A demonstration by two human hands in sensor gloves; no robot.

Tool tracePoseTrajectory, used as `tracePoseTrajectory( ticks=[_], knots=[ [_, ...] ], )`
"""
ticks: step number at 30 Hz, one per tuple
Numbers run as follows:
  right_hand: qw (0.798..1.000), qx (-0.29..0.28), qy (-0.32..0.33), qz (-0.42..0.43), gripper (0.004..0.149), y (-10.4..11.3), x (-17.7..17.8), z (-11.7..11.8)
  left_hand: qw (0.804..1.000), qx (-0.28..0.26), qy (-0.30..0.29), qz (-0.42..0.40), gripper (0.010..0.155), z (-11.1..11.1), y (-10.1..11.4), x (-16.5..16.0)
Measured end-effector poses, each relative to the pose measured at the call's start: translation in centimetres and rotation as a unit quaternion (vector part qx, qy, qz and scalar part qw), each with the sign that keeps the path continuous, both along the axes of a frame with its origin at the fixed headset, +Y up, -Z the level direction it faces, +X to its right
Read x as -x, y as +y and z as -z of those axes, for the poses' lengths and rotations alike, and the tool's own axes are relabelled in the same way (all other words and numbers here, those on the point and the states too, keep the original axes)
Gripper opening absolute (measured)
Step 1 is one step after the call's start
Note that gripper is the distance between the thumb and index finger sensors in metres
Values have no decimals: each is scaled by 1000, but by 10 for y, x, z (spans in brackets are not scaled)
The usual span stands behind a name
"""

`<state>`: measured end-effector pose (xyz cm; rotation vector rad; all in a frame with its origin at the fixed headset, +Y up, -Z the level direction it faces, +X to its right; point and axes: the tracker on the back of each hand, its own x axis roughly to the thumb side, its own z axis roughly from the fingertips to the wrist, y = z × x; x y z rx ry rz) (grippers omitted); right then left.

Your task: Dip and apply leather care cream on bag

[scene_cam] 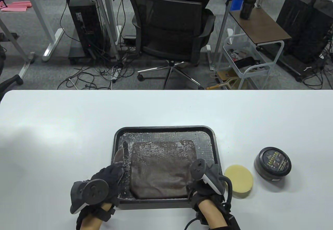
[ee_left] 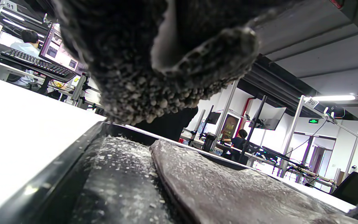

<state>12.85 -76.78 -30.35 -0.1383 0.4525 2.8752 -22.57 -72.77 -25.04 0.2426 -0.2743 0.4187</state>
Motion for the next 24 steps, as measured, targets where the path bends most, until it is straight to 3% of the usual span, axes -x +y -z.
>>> tracePoseTrajectory(
  ticks=[4,10,14,24],
  knots=[
    [997,-64,16,39,43,14,-1,-5,1000,1,1,-1,49,1,0,0],
    [975,-185,23,117,39,41,-13,-14,1000,3,6,-2,49,0,0,1],
    [934,-297,1,197,38,53,-29,-19,1000,3,8,-3,49,0,0,2],
    [896,-418,-13,149,36,79,-68,-29,1000,4,12,-5,49,0,-1,5]
  ],
)
